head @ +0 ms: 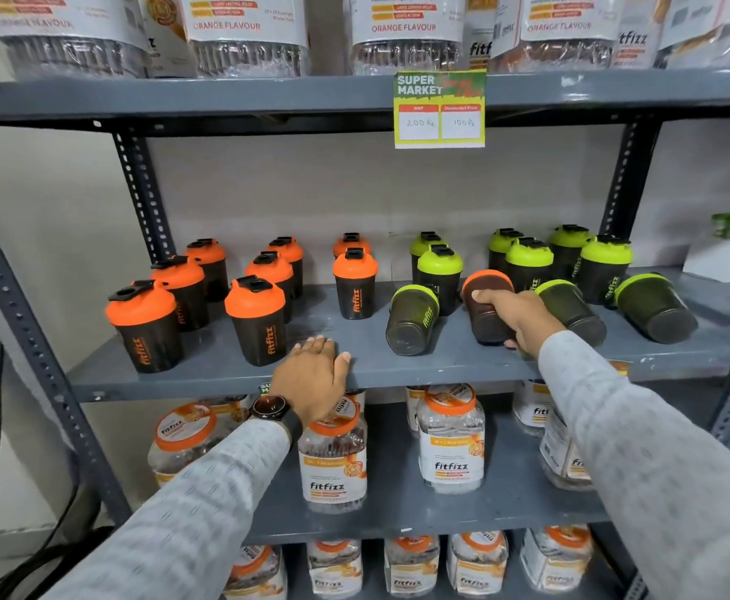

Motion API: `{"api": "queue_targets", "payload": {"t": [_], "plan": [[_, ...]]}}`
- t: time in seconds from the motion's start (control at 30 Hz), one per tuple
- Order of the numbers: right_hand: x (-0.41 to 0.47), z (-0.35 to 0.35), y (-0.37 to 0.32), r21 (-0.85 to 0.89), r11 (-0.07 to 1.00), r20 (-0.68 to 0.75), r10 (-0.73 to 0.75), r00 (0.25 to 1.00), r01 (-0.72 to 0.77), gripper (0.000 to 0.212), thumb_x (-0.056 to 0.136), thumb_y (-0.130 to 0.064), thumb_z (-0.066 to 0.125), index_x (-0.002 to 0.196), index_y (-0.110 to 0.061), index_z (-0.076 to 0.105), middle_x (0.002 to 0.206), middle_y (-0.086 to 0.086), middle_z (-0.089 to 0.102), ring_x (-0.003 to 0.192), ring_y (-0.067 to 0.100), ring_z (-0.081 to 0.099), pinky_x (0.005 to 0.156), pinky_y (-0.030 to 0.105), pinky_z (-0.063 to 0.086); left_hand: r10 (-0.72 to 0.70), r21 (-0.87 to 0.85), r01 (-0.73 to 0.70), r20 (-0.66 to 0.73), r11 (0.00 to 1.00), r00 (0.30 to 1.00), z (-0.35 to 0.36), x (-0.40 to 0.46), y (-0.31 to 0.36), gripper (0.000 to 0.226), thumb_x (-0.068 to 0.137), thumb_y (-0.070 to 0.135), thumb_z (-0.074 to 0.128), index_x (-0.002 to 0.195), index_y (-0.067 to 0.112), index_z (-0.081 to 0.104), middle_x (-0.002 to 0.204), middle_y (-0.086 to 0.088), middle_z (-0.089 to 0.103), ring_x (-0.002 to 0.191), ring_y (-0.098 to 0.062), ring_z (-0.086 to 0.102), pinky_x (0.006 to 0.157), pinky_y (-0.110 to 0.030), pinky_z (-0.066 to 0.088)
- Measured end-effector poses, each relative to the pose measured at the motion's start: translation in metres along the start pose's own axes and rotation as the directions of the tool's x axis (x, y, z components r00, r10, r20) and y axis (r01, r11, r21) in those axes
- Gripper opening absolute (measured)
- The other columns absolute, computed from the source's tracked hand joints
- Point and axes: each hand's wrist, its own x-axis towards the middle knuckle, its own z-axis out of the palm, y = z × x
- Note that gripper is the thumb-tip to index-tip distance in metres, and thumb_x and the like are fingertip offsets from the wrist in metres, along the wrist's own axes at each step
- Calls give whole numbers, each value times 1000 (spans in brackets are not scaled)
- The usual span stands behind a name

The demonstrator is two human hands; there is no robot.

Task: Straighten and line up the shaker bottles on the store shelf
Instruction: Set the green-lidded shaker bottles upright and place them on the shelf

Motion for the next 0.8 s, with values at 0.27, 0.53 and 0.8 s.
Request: {"api": "queue_targets", "payload": {"t": [0.27, 0.53, 0.8], "plan": [[-57, 49, -57, 385, 905, 94, -231, 968, 178, 60, 61, -29, 91, 112, -14, 66, 109, 12, 77, 79, 20, 77, 63, 31, 63, 19, 51, -20, 22, 999, 1000, 0, -6, -6, 70, 107, 55, 16, 158, 10, 38, 166, -12, 36, 155, -27, 31, 130, -41, 20], [-107, 142, -43, 241, 912, 127, -370, 920, 333, 77, 48, -42, 91, 112, -22, 54, 110, 1, 69, 97, 23, 70, 73, 35, 59, 55, 76, -57, 26, 996, 998, 6, -6, -13, 76, 106, 58, 11, 159, 9, 34, 166, -14, 34, 156, -29, 29, 129, -41, 16], [-114, 183, -15, -18, 896, 80, -441, 894, 443, 77, 70, -19, 92, 125, -15, 38, 123, 10, 56, 111, 35, 60, 88, 39, 52, 53, 70, -56, 39, 996, 998, 9, -5, -14, 80, 104, 60, 11, 160, 6, 30, 167, -17, 31, 156, -30, 27, 130, -43, 15]]}}
